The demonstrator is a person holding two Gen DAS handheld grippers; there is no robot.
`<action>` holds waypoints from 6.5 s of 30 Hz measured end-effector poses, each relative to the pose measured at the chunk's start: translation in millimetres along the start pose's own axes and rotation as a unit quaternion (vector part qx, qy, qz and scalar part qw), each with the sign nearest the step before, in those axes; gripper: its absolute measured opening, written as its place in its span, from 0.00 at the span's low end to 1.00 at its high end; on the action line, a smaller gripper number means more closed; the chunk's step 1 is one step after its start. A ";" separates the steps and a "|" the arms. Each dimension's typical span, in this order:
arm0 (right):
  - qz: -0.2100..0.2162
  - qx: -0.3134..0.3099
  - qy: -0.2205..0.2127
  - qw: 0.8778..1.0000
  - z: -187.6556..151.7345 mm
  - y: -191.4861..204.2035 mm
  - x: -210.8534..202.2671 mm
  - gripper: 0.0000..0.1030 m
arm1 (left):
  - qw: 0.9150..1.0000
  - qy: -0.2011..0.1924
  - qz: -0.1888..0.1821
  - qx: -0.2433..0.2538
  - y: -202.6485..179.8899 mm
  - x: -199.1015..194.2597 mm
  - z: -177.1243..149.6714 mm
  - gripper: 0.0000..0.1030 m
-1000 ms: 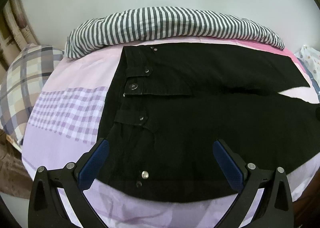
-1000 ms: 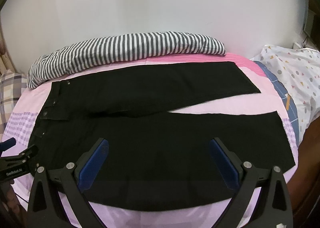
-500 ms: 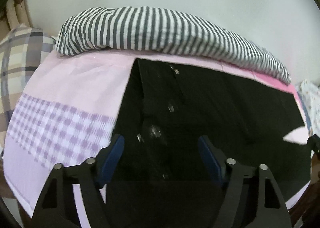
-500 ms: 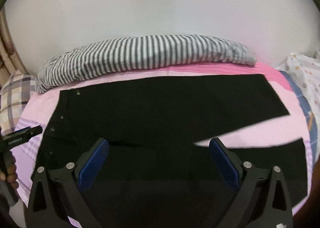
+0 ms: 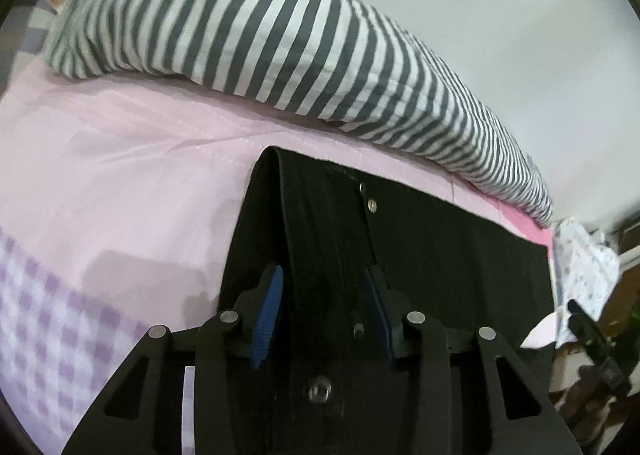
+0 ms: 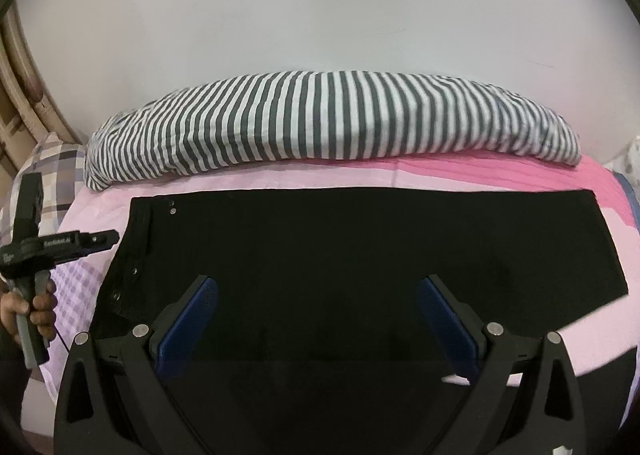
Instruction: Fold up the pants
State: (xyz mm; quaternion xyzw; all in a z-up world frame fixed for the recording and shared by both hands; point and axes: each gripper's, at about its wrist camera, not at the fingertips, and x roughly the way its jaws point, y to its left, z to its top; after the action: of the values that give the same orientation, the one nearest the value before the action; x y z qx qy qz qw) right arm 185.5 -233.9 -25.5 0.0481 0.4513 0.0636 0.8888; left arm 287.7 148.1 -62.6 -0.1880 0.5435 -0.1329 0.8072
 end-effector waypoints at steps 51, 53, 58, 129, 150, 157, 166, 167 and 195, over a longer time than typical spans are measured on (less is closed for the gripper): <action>0.303 -0.276 0.323 0.853 132.3 -14.2 221.3 0.70 | 0.979 -0.135 -0.154 -0.010 -3.7 -65.2 8.9 0.06; 0.312 -0.279 0.325 0.848 130.6 -21.7 219.0 0.66 | 0.979 -0.134 -0.152 -0.014 -3.5 -63.3 9.2 0.06; 0.313 -0.288 0.360 0.830 118.6 -38.6 212.7 0.50 | 0.980 -0.134 -0.143 -0.019 -1.5 -63.4 9.4 0.06; -0.028 -0.105 0.140 0.984 -186.7 -66.7 -62.0 0.06 | 0.970 -0.014 0.089 0.226 8.5 -92.1 -220.5 0.10; -0.031 -0.092 0.097 0.991 -194.9 -48.6 -76.6 0.40 | 0.997 -0.010 0.046 0.067 34.7 -140.7 -228.4 0.50; -0.003 -0.052 0.052 0.997 -187.8 -49.9 -102.9 0.50 | 0.995 0.011 -0.059 -0.075 42.9 -135.4 -231.1 0.50; 0.013 -0.027 0.021 0.999 -185.9 -48.4 -119.1 0.51 | 0.986 0.010 -0.077 -0.149 49.7 -111.2 -233.2 0.50; 0.014 -0.025 0.019 0.999 -186.7 -48.2 -119.8 0.51 | 0.985 0.009 -0.078 -0.155 51.1 -109.2 -232.8 0.50; -0.126 0.058 0.069 0.988 -109.7 -94.7 -44.7 0.42 | 0.990 -0.068 -0.039 -0.115 31.9 -97.5 -226.2 0.22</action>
State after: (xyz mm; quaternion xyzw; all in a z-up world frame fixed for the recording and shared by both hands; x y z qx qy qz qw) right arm 77.3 -331.3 -67.9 0.0372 0.5170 -0.0722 0.8521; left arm 41.8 181.4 -72.8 -0.3091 0.4910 -0.0874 0.8098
